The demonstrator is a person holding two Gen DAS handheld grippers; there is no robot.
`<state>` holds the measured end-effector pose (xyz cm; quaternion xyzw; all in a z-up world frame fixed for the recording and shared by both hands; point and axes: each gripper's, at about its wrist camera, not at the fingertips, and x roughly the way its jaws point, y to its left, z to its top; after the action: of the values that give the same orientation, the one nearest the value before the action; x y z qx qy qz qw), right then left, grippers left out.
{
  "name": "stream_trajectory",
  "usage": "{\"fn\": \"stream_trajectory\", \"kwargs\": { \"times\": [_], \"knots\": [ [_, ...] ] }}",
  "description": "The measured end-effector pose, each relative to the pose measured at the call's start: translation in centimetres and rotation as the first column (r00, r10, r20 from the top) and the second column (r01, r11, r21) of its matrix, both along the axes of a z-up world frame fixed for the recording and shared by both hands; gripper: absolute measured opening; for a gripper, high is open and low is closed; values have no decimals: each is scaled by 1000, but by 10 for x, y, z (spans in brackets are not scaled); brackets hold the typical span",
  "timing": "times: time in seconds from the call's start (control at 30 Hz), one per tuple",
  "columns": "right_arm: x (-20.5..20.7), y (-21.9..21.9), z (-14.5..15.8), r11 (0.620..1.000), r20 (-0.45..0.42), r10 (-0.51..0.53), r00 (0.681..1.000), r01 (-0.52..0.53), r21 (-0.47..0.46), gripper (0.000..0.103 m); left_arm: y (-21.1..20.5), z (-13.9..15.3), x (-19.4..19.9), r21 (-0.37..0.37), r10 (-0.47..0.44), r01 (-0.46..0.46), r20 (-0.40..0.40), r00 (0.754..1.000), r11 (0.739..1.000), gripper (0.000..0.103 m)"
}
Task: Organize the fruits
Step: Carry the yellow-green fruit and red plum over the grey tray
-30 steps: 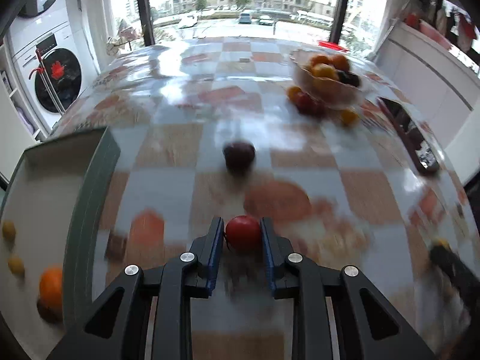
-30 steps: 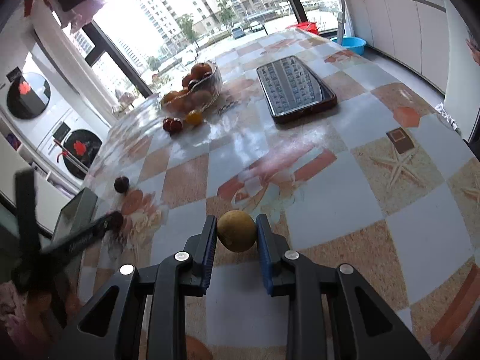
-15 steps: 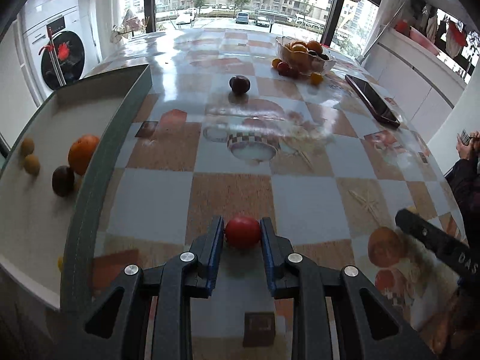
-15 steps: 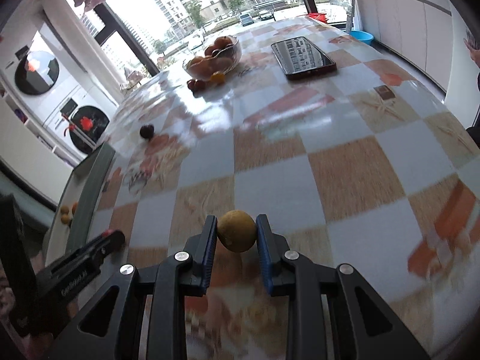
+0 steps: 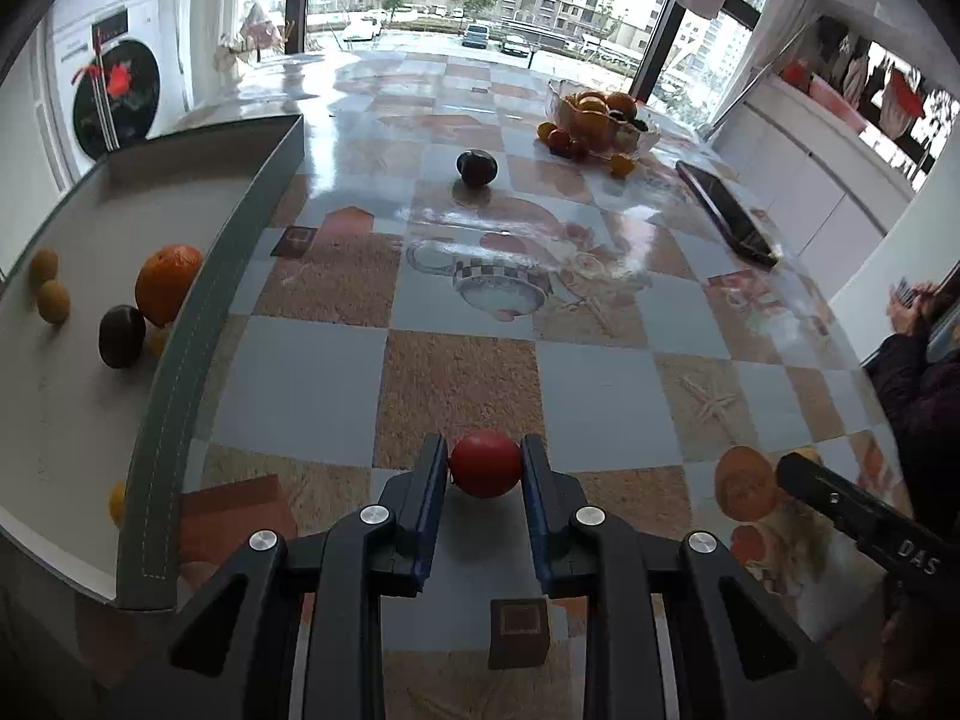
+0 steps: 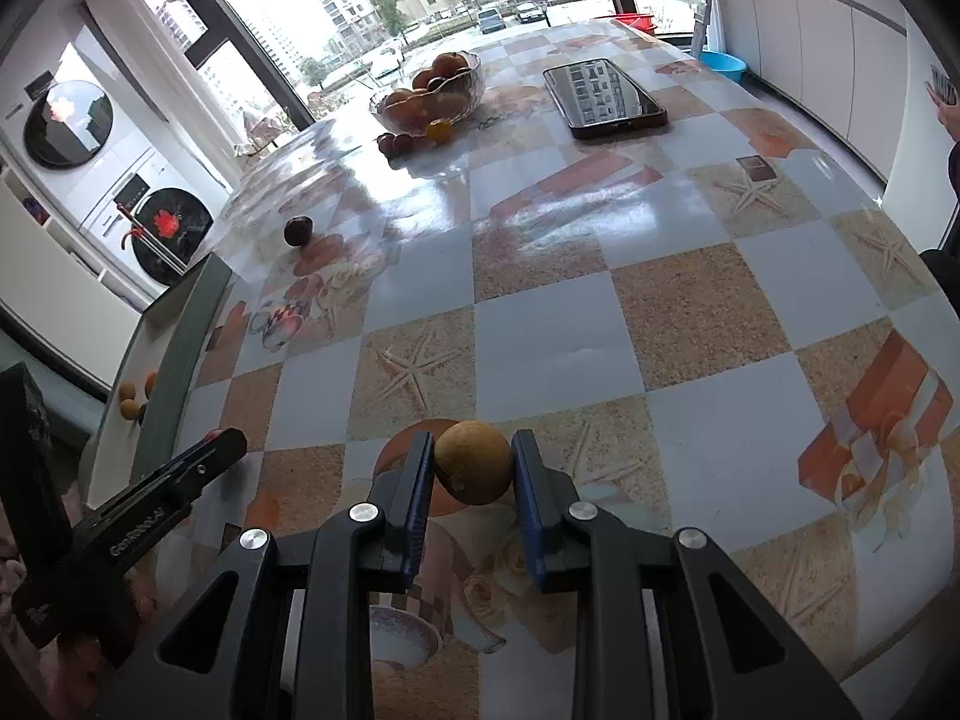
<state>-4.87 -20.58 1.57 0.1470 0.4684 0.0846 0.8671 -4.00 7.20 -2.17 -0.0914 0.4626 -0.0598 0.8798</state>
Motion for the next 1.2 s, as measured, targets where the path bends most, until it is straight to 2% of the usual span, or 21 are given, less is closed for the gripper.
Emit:
{"fn": "stream_trajectory", "kwargs": {
  "times": [0.27,0.5,0.77,1.03,1.2],
  "knots": [
    [9,19,12,999,8,44,999,-44,-28,29,20,22,-9,-10,18,-18,81,997,1000,26],
    [23,55,22,992,11,119,993,-119,-45,29,44,37,-9,70,88,-97,124,988,993,26],
    [34,102,28,974,10,215,977,-213,-73,29,79,40,-10,56,152,-161,144,978,985,26],
    [44,148,34,949,2,304,953,-302,-93,29,116,42,-1,103,226,-246,180,957,964,26],
    [54,185,38,923,-2,374,927,-373,-95,29,155,39,0,114,294,-318,188,937,941,26]
  ]
}}
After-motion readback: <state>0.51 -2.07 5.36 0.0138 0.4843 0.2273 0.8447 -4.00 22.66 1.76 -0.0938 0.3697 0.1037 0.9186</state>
